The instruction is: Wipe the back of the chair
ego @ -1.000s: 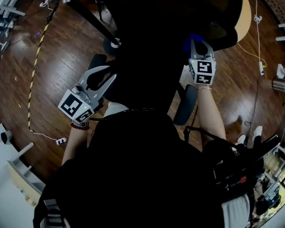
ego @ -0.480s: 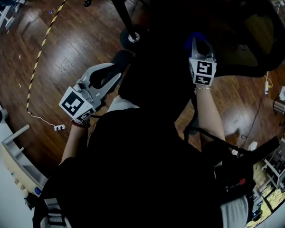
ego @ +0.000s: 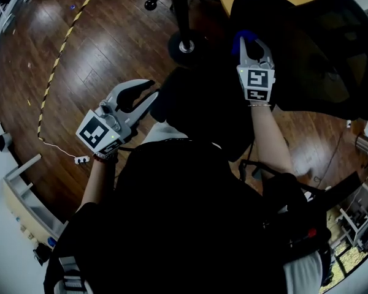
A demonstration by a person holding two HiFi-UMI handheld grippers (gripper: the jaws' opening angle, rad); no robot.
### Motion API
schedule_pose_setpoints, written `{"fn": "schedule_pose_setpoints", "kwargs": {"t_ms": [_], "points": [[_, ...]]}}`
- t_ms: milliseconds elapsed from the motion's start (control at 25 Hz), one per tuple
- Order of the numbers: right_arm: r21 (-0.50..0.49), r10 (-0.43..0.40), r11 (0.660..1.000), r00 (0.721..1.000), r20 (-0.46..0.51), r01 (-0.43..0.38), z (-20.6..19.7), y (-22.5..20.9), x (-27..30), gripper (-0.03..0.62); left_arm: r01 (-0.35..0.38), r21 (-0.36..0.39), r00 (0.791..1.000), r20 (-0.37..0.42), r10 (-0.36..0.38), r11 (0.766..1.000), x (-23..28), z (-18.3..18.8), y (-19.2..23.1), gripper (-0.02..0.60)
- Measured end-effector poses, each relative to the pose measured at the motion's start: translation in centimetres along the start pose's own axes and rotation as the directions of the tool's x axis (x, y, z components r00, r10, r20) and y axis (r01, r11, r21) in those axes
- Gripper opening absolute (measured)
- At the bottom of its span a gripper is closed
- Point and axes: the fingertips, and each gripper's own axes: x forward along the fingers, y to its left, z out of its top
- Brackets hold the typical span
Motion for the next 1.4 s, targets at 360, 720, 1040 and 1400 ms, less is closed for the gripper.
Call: {"fn": "schedule_pose_setpoints", "kwargs": {"t_ms": [360,720,1040,1400], "points": [[0.173,0.087,0.980,0.993,0.082,-0.100,3.7,5.3,2.3,0.028,0.033,-0.065,0.998,0.047,-0.030,0.997,-1.9,0.5,1.3,0.091],[0.207,-0.075,0.978,0.978,0.196,0.033,3.0,-0.6,-16.0,0.028,0.233,-0.024,0.972,-0.001,-0.233,0.972,4.9,1.4,-4.7,0.091],[0.115,-0.249,0.957,0.957,-0.149,0.267,-12.9,-10.1,-30.7,0.028,0.350,-0.040,0.936,-0.034,-0.351,0.936,13.1,-0.6,-13.9,0.077],[0.119,-0.144,0.977,0.956,-0.257,0.179,-23.0,-17.0,-31.4,0.028,0.284,-0.052,0.958,-0.021,-0.285,0.958,16.9,-1.4,-19.9,0.077]]}}
